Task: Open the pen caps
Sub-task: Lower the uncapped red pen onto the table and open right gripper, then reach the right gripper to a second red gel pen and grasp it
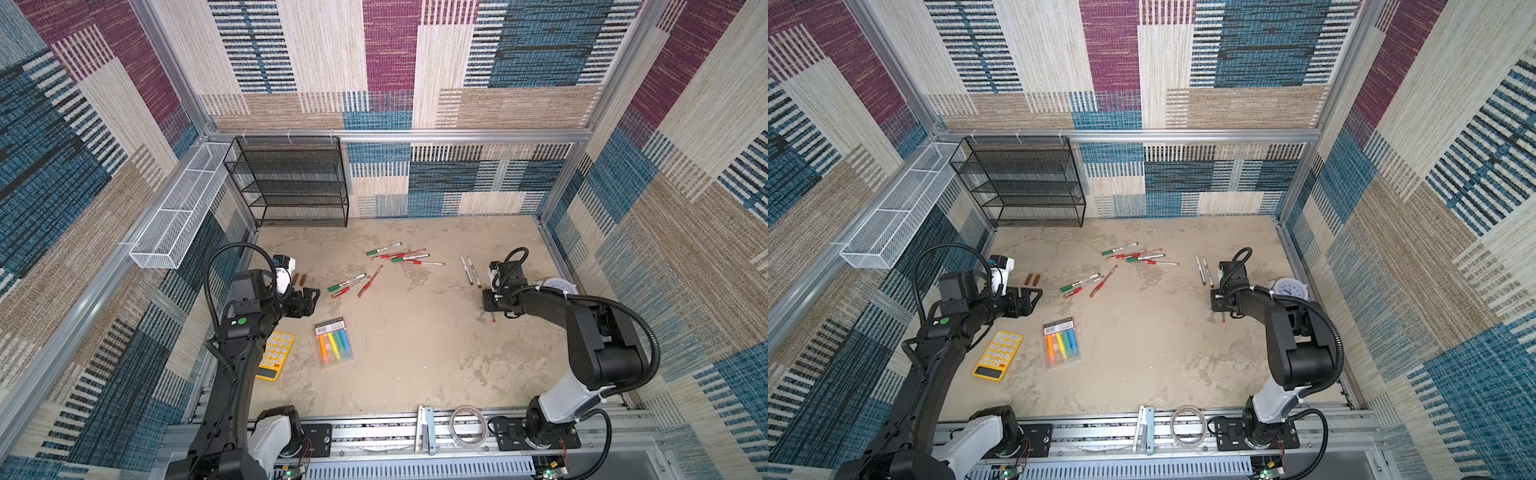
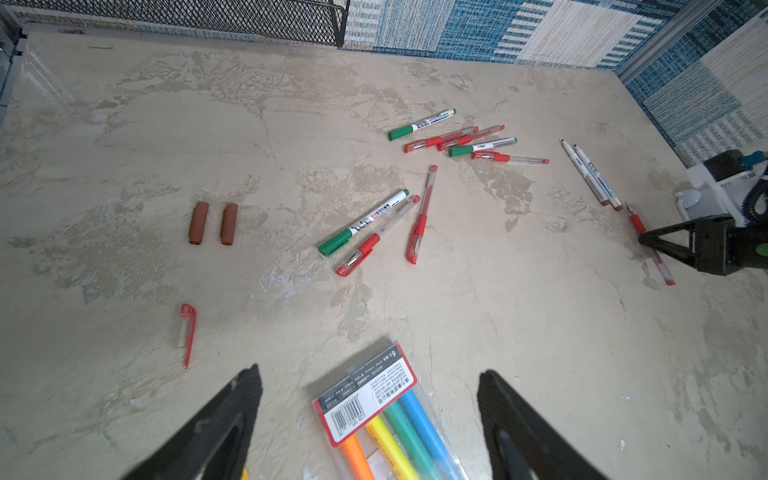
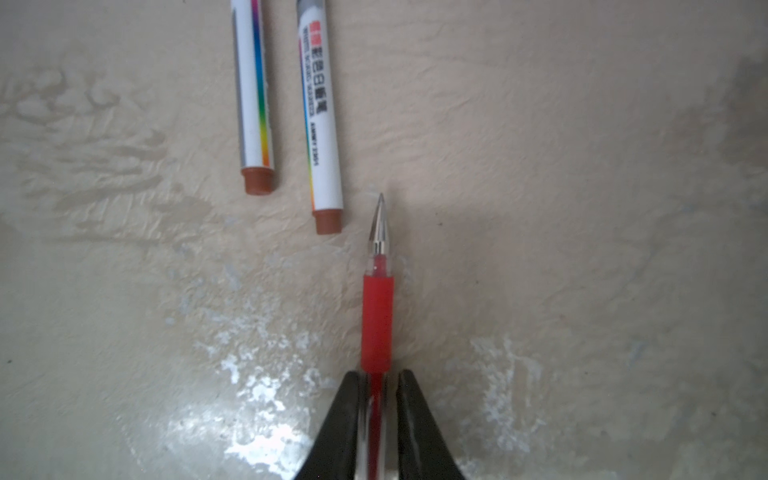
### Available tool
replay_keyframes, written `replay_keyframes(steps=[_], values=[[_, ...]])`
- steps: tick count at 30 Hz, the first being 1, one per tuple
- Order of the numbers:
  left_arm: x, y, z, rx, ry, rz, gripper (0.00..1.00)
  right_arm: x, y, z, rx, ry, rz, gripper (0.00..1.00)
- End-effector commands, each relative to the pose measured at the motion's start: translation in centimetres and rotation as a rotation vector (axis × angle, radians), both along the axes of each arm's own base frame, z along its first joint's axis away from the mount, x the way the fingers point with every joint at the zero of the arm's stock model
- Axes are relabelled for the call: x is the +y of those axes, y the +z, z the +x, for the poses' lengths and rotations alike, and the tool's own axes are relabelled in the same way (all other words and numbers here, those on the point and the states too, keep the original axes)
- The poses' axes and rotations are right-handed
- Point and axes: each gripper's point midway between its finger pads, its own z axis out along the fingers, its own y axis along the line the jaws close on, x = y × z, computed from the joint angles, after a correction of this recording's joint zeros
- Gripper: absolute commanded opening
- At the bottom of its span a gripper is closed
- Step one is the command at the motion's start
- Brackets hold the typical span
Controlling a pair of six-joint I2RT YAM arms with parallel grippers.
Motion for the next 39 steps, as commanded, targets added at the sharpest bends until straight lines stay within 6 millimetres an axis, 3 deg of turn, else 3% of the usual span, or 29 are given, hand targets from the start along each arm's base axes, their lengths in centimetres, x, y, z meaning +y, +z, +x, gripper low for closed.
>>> replay_keyframes(steps=[1,7,15,19,21,25,28,31,39], values=[[0.0,0.6,0.4,-0.017,0.004,-0.013,0.85,0.0,-1.0,-2.1,0.09,-0.004,-0.001,0.22],[0.0,0.7,0.4,-0.02,0.006,-0.019,0.85,-0.3,0.7,-1.6,0.052,-0.007,-0.018,0.28],[-0.1,0.9,0.4,-0.019,0.002,-0.028,0.85,1.8,6.3,-0.2,-0.085,0.008,0.101,0.36],[-0.4,1.0,0.4,-0.033,-0.007,-0.039,0.85,4.0,9.0,0.5,-0.159,0.047,0.169,0.4],[-0.4,0.9,0.4,-0.029,-0.007,-0.039,0.85,5.6,10.4,1.2,-0.186,0.07,0.212,0.42],[-0.4,1.3,0.3,-0.044,-0.005,-0.035,0.85,10.9,12.0,2.1,-0.231,0.166,0.3,0.52],[-0.4,1.3,0.1,-0.045,-0.012,-0.027,0.85,14.6,11.6,2.7,-0.221,0.211,0.359,0.59],[-0.2,1.6,0.1,-0.05,-0.002,-0.018,0.85,18.5,11.4,3.2,-0.221,0.273,0.384,0.73],[-0.3,1.7,-0.2,-0.06,-0.005,-0.018,0.85,27.4,11.4,5.8,-0.211,0.419,0.461,0.82]])
